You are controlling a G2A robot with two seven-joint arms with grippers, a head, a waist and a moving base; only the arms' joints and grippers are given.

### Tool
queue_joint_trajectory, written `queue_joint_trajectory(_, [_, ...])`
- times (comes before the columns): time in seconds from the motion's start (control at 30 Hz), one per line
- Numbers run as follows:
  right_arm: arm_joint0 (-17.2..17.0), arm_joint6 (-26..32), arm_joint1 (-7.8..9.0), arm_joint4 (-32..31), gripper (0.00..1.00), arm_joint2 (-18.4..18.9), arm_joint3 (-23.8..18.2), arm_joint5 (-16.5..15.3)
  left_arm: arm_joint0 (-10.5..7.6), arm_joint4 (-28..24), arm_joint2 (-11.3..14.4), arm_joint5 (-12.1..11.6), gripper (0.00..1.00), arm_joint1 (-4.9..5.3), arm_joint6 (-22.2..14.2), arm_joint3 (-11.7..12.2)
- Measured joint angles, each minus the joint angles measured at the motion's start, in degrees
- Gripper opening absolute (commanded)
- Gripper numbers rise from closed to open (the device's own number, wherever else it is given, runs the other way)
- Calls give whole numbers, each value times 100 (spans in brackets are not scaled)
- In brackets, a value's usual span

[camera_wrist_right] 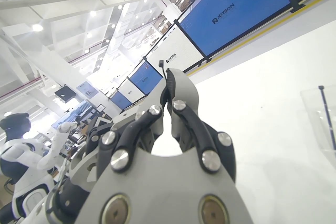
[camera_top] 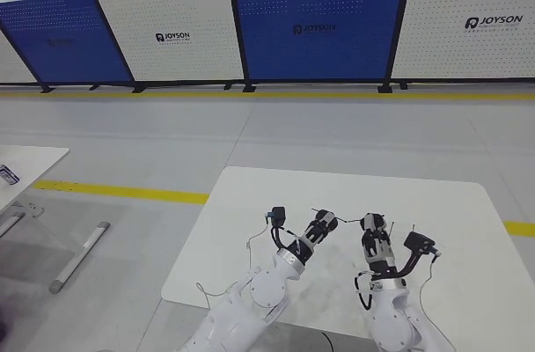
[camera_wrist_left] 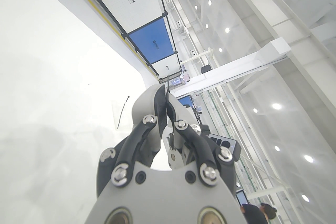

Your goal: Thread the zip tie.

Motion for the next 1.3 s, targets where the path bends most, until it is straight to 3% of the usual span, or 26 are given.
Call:
queue_joint_trajectory(0.27, [-139,-42,-31,-87,0,91,-108,-72,0,0,0,0,0,0,0,0])
queue_joint_trajectory(0.93, [-50,37,-182,-136,0,124,61,-8,0,0,0,0,0,0,0,0])
queue_joint_trajectory(1.3, [-173,44,-223,-163,0,244,-13,-131,0,0,0,0,0,0,0,0])
